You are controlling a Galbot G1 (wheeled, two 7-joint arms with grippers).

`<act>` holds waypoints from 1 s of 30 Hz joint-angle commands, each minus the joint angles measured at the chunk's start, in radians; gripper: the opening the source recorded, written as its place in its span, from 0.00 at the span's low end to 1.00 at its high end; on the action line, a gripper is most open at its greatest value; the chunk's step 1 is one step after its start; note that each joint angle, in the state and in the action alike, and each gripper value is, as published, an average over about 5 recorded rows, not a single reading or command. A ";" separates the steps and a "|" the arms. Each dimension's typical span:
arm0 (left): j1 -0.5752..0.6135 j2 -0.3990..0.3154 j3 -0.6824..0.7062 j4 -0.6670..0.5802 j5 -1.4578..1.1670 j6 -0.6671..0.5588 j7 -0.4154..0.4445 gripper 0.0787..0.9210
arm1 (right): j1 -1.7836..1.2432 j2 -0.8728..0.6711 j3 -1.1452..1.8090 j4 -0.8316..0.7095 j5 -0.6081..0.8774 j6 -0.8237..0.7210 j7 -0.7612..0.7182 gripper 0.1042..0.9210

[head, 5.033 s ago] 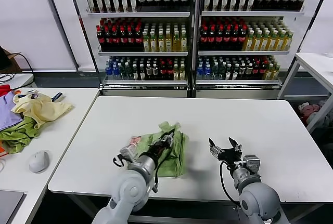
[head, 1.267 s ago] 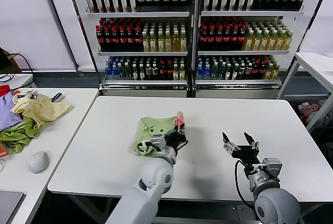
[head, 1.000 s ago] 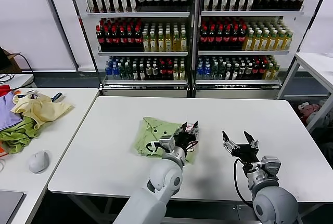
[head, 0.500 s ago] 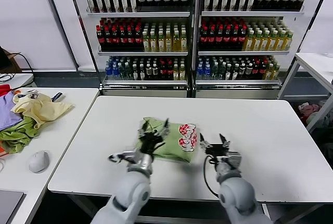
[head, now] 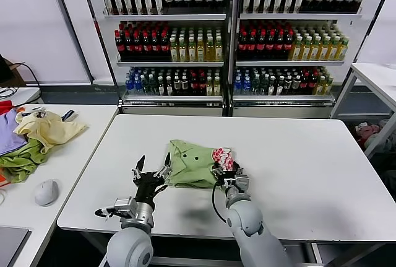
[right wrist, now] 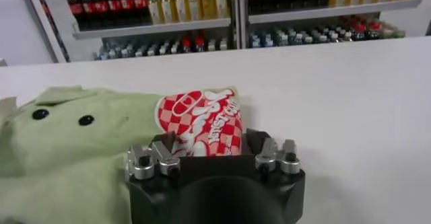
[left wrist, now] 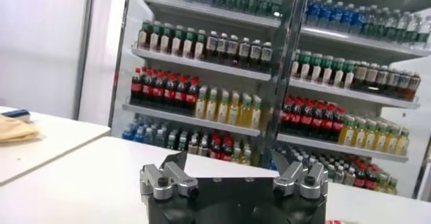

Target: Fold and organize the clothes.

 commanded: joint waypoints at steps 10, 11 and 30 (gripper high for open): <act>0.063 0.055 -0.027 -0.052 0.014 -0.013 0.002 0.88 | 0.124 -0.143 0.022 -0.112 -0.038 -0.012 -0.099 0.34; 0.061 0.057 -0.027 -0.050 0.013 -0.013 0.003 0.88 | 0.130 -0.160 0.027 -0.116 -0.039 -0.012 -0.109 0.31; 0.022 0.025 0.005 0.018 0.045 0.002 0.027 0.88 | 0.074 -0.328 0.111 -0.097 -0.126 0.197 -0.259 0.21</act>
